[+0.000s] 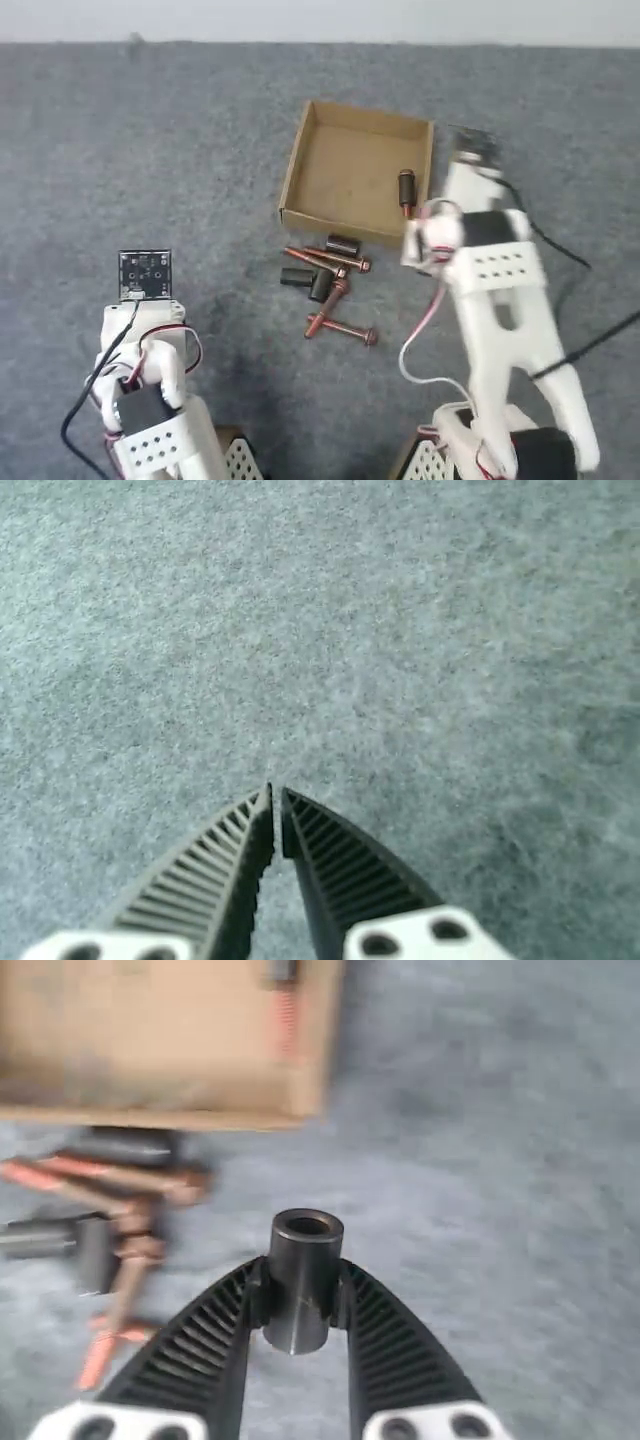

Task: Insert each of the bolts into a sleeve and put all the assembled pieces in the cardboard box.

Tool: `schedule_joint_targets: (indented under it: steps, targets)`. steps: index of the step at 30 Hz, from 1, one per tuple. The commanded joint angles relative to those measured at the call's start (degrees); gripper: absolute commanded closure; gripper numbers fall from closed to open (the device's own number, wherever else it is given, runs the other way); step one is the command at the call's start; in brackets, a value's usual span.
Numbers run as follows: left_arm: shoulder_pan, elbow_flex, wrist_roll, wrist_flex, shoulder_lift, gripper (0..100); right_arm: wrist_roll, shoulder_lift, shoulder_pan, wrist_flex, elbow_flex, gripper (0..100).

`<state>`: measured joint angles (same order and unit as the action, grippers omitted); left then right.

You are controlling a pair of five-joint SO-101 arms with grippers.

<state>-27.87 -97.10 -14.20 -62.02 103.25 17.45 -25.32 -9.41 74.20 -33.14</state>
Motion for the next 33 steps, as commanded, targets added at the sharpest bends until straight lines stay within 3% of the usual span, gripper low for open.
schedule_joint_targets:
  steps: [1,10,19,26,33]
  targets:
    - [0.18,0.48,-0.79,0.53,0.62,99,-4.22,-3.12,10.77,-1.19,-2.64,99.2]
    - [0.18,0.48,-0.62,0.7,0.62,99,-10.81,-2.68,36.09,-11.3,-14.86,99.2]
    - [0.7,0.57,-0.44,4.48,0.97,99,-16.35,-2.68,44.79,-7.25,-17.32,99.2]
    - [7.74,1.01,-0.79,5.54,0.97,99,-16.44,-3.3,53.41,-8.31,-19.08,99.3]
    - [13.01,7.16,-0.53,1.93,0.44,99,-16.62,-3.3,54.11,-8.31,-19.96,99.3]
